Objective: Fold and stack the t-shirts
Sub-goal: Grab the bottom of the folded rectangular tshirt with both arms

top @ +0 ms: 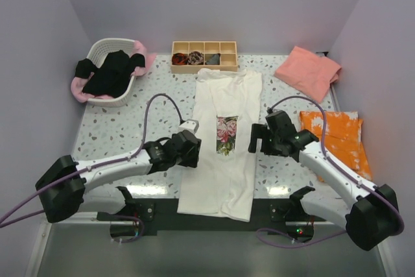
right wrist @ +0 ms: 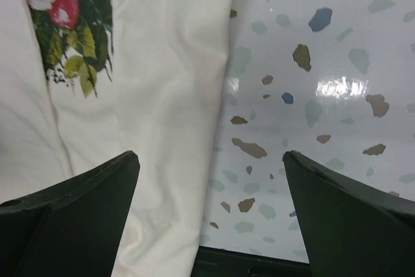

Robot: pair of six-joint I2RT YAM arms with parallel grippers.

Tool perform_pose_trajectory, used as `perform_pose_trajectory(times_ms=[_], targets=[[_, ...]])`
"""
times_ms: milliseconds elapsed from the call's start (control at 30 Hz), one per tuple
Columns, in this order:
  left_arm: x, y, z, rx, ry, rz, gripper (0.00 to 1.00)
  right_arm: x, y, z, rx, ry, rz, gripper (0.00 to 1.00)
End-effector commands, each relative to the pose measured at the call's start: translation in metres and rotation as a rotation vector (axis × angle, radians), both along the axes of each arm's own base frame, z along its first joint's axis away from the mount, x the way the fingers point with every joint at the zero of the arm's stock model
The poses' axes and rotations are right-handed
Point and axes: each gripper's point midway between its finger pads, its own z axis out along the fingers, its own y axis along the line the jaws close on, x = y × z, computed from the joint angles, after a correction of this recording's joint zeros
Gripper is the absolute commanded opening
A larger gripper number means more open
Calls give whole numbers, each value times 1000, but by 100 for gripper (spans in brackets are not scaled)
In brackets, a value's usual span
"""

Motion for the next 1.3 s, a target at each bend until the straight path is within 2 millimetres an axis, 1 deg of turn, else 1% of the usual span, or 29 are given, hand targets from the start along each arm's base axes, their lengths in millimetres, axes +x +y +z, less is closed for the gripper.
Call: perform_pose_trajectory(times_ms=[0,67,100,167,200,233,267,300,333,367,400,433,467,500,533,600,633,700,733,800,833,900,933,967,1033,1067,1100,1233,1267], targets=[[71,-29,41,-66,-160,21,61,59,30,46,80,-166,1,99],[93,-42,41,-94,-170,11,61,82,45,45,88,-165,28,99],[109,-47,52,-132,-179,5,61,91,50,42,84,-164,35,99],[131,-57,51,-169,-180,-2,60,115,64,34,87,-169,53,99],[148,-60,62,-205,-191,-8,59,123,69,32,89,-173,67,99],[158,-64,54,-206,-183,-17,59,136,77,39,103,-193,79,99],[166,-66,55,-212,-184,-25,58,145,83,25,99,-171,88,99],[179,-70,65,-232,-198,-39,57,151,86,23,95,-173,93,99],[184,-74,57,-233,-178,-55,56,164,91,28,100,-187,92,99],[188,-75,56,-242,-167,-60,56,169,93,16,90,-166,91,99],[195,-75,59,-267,-158,-60,56,175,93,11,86,-159,87,99],[205,-82,60,-304,-184,-68,56,184,97,15,105,-167,91,99],[209,-84,59,-315,-183,-72,56,187,98,12,105,-156,88,99],[215,-89,64,-333,-190,-87,56,189,98,-1,90,-129,90,99],[218,-92,53,-328,-171,-97,55,196,98,1,96,-134,85,99],[225,-103,56,-352,-174,-119,54,201,98,-11,86,-116,85,99],[228,-106,43,-343,-152,-122,54,207,97,-10,84,-120,78,99],[238,-109,41,-345,-157,-115,54,212,97,-14,79,-114,78,99],[241,-109,27,-334,-133,-108,54,217,99,-20,79,-100,79,99],[253,-110,23,-338,-133,-97,53,220,98,-28,67,-72,82,99],[254,-108,6,-321,-101,-87,53,226,100,-33,62,-66,82,99],[265,-103,-1,-316,-90,-69,52,228,99,-41,49,-42,80,99],[267,-98,-16,-299,-64,-55,52,237,99,-37,50,-53,71,99],[270,-95,-21,-295,-57,-45,52,235,98,-50,38,-15,70,99],[282,-82,-34,-288,-44,-6,52,247,98,-53,40,-12,60,99],[290,-72,-38,-290,-41,16,52,246,96,-65,35,23,58,99],[295,-70,-45,-291,-32,22,52,249,95,-69,36,32,55,99],[323,-57,-50,-304,-52,48,52,274,96,-67,50,10,53,99],[338,-62,-37,-332,-82,32,52,275,96,-74,46,23,57,99]])
